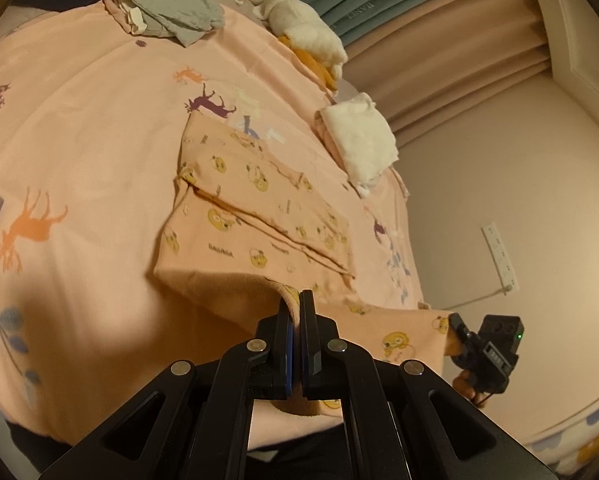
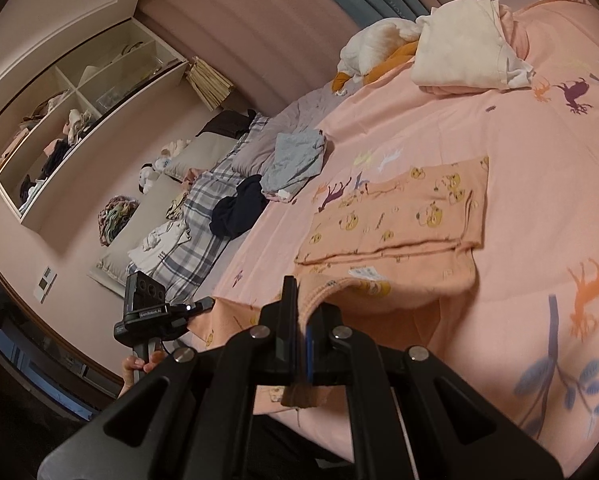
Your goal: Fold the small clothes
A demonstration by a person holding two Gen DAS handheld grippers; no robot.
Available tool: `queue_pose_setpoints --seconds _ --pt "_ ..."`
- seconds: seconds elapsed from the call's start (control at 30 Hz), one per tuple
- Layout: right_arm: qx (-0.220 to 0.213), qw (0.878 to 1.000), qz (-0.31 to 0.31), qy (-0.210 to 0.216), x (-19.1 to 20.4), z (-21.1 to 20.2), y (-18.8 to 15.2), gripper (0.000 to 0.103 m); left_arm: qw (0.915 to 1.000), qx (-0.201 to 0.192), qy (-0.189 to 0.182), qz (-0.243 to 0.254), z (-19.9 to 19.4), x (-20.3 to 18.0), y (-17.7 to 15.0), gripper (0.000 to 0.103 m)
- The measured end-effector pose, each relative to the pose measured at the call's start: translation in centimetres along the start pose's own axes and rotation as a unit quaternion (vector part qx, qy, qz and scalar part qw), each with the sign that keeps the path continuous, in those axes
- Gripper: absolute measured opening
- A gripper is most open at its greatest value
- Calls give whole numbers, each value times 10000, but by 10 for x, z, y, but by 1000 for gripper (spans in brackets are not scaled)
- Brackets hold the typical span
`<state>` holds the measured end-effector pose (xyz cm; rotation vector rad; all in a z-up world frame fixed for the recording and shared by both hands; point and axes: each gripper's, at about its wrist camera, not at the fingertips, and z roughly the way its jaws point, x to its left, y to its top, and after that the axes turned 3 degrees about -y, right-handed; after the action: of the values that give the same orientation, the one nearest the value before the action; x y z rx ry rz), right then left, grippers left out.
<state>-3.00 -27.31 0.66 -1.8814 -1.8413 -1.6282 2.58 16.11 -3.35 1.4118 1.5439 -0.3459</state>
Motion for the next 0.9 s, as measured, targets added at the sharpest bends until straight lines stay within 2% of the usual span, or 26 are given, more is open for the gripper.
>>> queue_pose_setpoints --seconds 0.43,0.7,0.9 --pt "-155 9990 361 -224 -35 37 52 5 9997 -130 203 -41 23 9 52 0" --pt "-152 9969 666 -389 -62 71 84 5 9992 -160 231 -287 54 27 92 0" --pt "-34 9911 1156 -660 -97 105 105 5 9981 11 377 -483 89 46 122 0"
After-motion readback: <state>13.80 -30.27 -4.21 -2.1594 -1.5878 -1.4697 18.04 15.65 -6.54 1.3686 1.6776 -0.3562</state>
